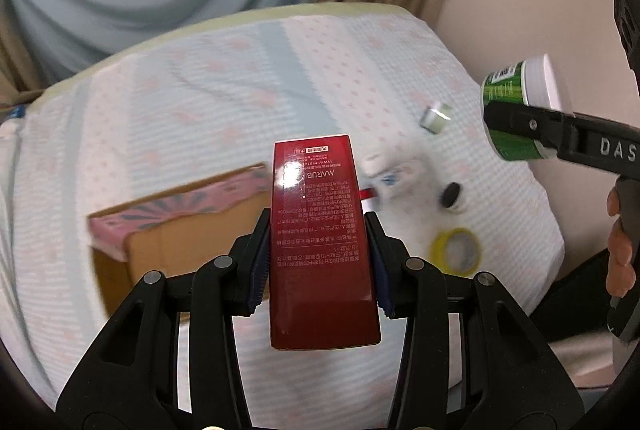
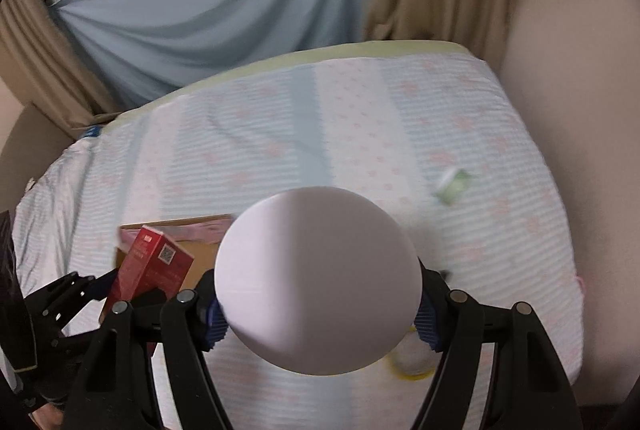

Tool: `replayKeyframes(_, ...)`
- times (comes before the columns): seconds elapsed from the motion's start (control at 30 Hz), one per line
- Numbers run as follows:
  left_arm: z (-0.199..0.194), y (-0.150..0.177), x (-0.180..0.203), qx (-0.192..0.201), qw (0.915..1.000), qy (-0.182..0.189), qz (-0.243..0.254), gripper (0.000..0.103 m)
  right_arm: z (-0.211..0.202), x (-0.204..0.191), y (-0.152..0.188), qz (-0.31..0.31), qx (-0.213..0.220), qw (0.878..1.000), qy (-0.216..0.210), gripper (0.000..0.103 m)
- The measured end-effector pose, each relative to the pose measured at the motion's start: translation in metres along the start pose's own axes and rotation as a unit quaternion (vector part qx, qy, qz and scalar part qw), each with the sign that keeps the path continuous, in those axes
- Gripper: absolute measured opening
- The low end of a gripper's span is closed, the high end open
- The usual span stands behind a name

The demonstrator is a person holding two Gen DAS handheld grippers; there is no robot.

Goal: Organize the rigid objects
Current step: 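Lower the red box and white jar into the cardboard box, open both tools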

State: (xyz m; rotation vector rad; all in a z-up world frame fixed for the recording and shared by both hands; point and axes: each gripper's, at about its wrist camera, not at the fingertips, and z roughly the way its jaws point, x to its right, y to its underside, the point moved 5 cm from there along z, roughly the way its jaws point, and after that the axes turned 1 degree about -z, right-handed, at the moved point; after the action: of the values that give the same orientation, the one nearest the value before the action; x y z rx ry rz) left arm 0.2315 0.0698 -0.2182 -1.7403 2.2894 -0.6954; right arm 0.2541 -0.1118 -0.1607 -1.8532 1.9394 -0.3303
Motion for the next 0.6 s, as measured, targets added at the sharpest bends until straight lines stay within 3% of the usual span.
replayKeyframes(0.17,-0.012,0.018,-0.086,-0.015,0.9995,-0.024,-0.014,0.039,0.024,-0.085,0.025,-0.008,-0.018,0.999,-0.025,0.069)
replayKeyframes(0.37,0.011,0.045,-0.176,-0.044,0.9967,-0.062,-0.029,0.039,0.083,-0.171,0.055,-0.050,-0.063,0.996,-0.049,0.069)
replayKeyframes(0.6,0.063,0.065,-0.234,-0.086,0.9915,-0.077,-0.060,0.039,0.147,-0.219,0.079,-0.128,-0.113,0.984,-0.055,0.069)
